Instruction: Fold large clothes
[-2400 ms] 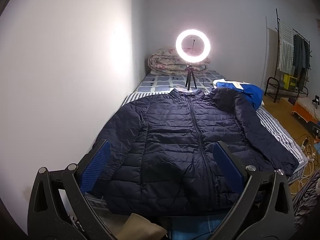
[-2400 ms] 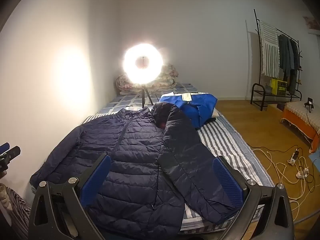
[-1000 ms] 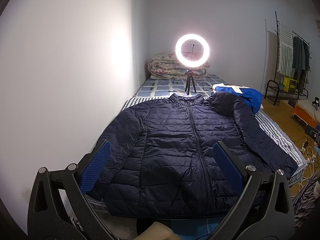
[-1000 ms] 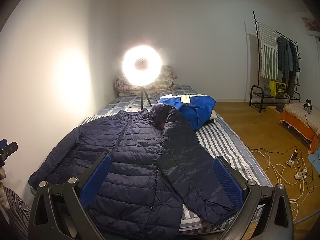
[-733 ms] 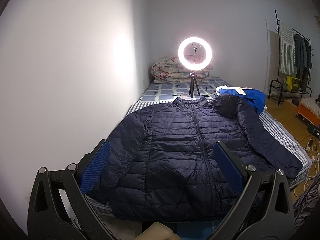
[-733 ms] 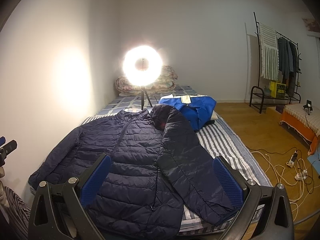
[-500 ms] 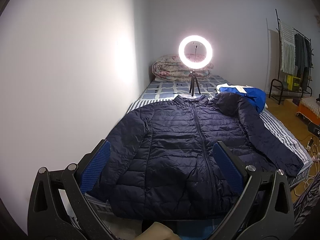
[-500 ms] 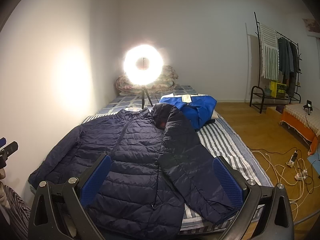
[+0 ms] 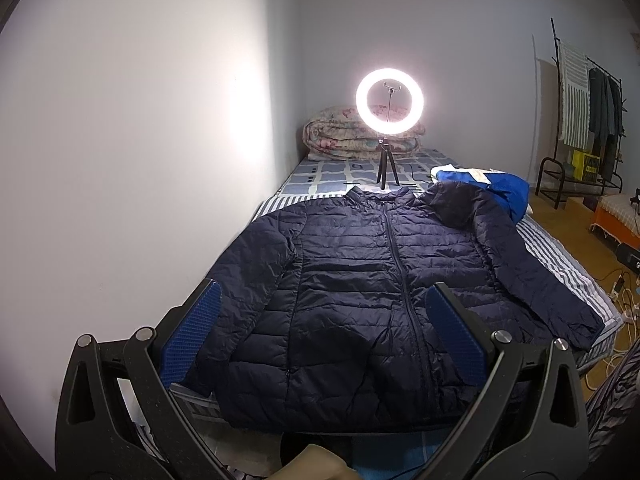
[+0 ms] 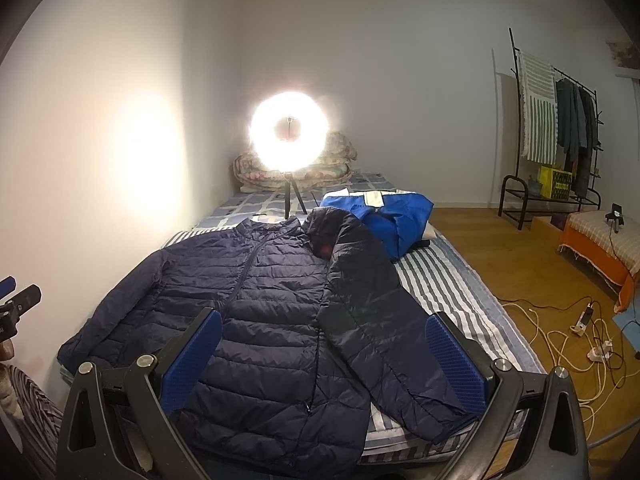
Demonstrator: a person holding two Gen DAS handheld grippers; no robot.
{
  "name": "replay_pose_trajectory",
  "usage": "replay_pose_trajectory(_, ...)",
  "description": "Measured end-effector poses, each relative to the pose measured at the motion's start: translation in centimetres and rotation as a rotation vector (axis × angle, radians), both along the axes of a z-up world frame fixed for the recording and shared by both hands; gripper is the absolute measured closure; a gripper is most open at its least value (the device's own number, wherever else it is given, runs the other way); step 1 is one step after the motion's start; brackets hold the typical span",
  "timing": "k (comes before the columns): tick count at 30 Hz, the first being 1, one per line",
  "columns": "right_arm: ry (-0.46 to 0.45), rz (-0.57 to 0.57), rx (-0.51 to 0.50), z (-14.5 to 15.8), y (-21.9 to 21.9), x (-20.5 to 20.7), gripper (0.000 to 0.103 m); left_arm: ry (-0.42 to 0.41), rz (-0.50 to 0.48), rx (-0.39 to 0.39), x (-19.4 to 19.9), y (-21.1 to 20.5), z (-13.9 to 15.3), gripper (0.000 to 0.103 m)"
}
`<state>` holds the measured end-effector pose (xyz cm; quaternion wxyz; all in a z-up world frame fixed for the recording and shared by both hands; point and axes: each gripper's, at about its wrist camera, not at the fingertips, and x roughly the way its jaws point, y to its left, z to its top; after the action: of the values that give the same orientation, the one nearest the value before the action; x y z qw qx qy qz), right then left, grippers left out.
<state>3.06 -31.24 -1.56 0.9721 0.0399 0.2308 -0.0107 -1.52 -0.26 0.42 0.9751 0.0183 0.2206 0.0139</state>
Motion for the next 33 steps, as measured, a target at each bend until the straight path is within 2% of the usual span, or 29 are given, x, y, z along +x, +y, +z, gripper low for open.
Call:
replay_pose_trajectory(14,-0.007,0.012,0.003,0.2,0.3,0.0,0.0,-0.006,0.0,0.002,-0.1,-0.1,0.2,0.0)
replay_pose_trajectory(23,-0.019,0.066,-0.006,1.0,1.7,1.3,0.0,-0.012,0.024,-0.002,0.6,0.5,0.6,0.0)
replay_pose_trajectory(27,-0.06,0.158,-0.003,1.9,3.3,2.6,0.0,-0.013,0.043,0.0,0.8,1.3,0.6,0.0)
replay_pose_trajectory(30,-0.076,0.292,0.021,2.8,5.3,4.6,0.0,-0.025,0.079,0.007,0.4,2.4,0.6,0.0)
replay_pose_trajectory(33,-0.064,0.399,-0.004,3.4,8.1,7.1,0.001,-0.043,0.134,-0.002,-0.3,4.3,0.3,0.0)
